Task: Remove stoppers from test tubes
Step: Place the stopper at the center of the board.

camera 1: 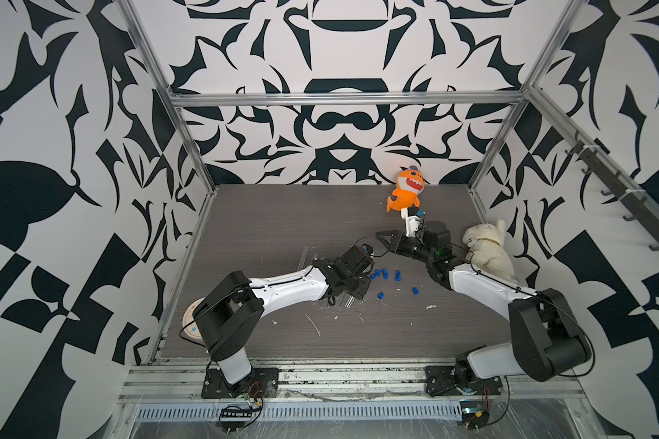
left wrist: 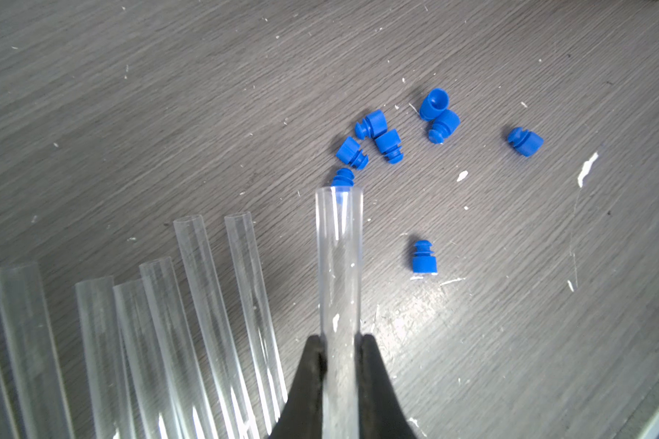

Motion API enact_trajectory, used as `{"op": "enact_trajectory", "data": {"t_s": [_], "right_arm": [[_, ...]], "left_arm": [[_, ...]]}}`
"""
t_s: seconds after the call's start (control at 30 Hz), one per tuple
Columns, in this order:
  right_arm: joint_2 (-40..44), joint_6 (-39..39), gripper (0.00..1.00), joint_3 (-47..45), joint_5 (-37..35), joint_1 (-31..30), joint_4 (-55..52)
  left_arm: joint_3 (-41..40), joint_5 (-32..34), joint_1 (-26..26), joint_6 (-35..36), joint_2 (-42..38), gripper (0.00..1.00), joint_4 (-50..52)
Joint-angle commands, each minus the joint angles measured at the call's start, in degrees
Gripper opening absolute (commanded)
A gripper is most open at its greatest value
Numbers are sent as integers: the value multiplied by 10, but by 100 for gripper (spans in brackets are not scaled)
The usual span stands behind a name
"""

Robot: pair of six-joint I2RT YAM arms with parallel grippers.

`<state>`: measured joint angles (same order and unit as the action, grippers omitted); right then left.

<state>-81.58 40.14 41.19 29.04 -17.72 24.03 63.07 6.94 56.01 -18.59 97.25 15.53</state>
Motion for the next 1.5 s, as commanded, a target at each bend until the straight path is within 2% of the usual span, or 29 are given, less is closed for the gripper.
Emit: {"op": "enact_trajectory", "data": {"t_s": [0.0, 0.17, 0.37, 0.6, 0.9, 1.0, 1.3, 1.47], "right_arm": [[-3, -32, 0, 13, -41, 6, -63], [-36, -77, 0, 17, -81, 35, -163], [-54, -116, 1, 10, -110, 58, -217], [-89, -158, 4, 24, -120, 57, -253], [-132, -164, 11, 35, -109, 55, -256], [-129, -163, 13, 35, -112, 55, -256], [-112, -164, 24, 36, -122, 54, -266], [-85, -170, 35, 39, -134, 48, -280]], "left_arm": [[-3, -13, 1, -1, 7, 0, 9], [16, -5, 0, -33, 32, 0, 7], [63, 10, 0, -53, 85, 0, 49], [104, 31, 0, -73, 131, 0, 102], [118, 43, 1, -87, 157, 0, 124], [119, 42, 0, -87, 160, 6, 125], [126, 42, -1, -87, 154, 44, 133], [133, 37, -1, -87, 137, 49, 144]]}}
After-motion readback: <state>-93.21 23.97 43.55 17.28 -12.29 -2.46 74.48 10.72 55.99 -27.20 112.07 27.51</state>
